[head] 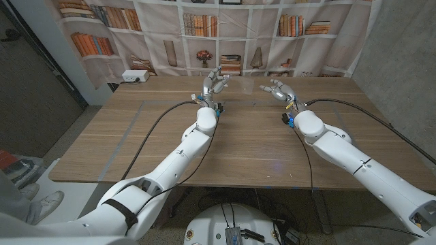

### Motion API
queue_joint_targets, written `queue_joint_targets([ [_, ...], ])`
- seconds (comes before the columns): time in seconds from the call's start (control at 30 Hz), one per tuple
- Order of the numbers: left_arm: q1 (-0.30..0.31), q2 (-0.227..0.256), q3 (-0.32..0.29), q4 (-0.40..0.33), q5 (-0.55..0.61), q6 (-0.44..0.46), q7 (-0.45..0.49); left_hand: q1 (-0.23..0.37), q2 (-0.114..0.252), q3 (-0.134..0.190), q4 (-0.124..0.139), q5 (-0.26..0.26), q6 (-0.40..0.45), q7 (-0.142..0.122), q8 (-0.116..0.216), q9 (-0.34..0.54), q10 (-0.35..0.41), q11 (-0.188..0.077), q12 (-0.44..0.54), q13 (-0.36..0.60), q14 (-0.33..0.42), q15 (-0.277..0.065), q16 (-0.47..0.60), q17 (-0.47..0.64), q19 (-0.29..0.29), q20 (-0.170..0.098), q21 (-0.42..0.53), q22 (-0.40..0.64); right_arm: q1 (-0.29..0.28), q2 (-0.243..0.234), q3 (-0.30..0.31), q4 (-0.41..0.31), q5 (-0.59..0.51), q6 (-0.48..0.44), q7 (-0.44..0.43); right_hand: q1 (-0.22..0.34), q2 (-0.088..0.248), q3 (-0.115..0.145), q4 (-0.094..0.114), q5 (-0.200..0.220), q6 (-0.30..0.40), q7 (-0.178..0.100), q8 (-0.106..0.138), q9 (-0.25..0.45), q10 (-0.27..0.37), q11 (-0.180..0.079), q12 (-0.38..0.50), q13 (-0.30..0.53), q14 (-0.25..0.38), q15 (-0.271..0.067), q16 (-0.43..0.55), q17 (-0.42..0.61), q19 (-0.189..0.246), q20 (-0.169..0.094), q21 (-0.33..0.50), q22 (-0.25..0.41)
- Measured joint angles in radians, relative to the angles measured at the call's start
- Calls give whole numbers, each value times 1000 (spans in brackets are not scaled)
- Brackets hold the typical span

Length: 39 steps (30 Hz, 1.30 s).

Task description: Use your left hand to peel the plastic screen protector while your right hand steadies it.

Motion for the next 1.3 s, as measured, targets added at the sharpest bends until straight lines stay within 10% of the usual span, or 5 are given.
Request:
queue_joint_targets([
  [0.23, -6, -4, 0, 21, -6, -27, -13, 0, 0, 0, 0, -2, 0, 0, 0, 0, 0, 0, 0, -1, 0, 0, 0, 0, 0, 0, 0, 0, 3, 26, -14, -2, -42, 5, -30, 97, 17, 29, -2, 0, 7, -15, 0, 0, 18, -17, 16, 15, 11, -1, 0, 2, 29, 87, -10, 0],
  [1.3, -29, -1, 28, 87, 35, -113, -9, -8, -8, -4, 4, 6, 10, -10, 0, 5, -4, -4, 16, -14, 0, 0, -8, 5, -6, 5, -4, 0, 5, 125, -41, -51, -112, -46, -111, 217, -2, 30, 9, -5, 62, -45, 7, 0, 135, -67, 117, 75, 111, -32, 15, 7, 56, 95, -45, 0],
])
